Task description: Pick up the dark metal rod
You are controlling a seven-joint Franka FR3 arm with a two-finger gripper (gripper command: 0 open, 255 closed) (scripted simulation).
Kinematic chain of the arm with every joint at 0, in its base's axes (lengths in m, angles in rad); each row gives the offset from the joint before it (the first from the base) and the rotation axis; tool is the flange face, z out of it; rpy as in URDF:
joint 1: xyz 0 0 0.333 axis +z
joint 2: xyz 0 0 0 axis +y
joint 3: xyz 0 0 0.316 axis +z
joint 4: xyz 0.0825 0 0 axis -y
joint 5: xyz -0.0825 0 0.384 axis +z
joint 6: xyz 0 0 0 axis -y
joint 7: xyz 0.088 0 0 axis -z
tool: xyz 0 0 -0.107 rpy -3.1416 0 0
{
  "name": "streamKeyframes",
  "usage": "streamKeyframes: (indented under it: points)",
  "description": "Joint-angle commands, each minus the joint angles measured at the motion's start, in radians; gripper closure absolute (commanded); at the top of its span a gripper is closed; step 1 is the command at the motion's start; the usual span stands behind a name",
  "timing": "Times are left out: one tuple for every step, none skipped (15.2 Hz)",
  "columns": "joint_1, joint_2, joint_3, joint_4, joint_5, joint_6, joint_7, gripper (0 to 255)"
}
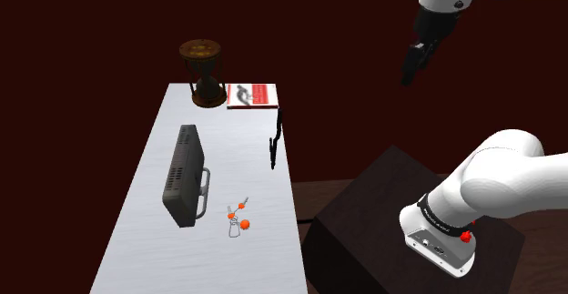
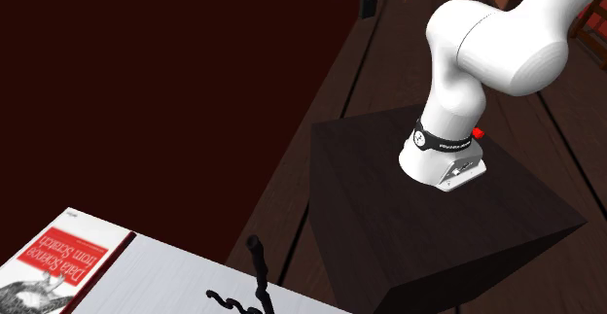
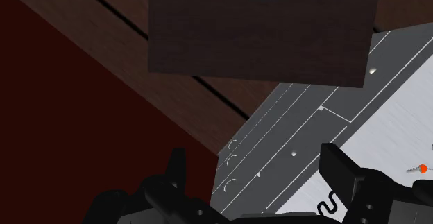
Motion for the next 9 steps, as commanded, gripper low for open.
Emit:
streamKeyframes:
  points:
    - [0.0, 0.0, 0.0, 0.0, 0.0, 0.0, 0.0, 0]
    - [0.006, 0.023, 0.014, 0.003, 0.016, 0.017, 0.019, 0]
    - [0.012, 0.048, 0.029, 0.006, 0.032, 0.035, 0.037, 0]
    - [0.018, 0.073, 0.043, 0.011, 0.048, 0.053, 0.055, 0]
    - [0.024, 0.099, 0.057, 0.017, 0.062, 0.07, 0.073, 0]
    - [0.03, 0.126, 0.071, 0.025, 0.076, 0.087, 0.09, 0]
    - [0.035, 0.153, 0.085, 0.033, 0.09, 0.105, 0.107, 0]
    - [0.04, 0.182, 0.098, 0.043, 0.102, 0.122, 0.124, 0]
    - [0.045, 0.211, 0.112, 0.053, 0.114, 0.138, 0.14, 0]
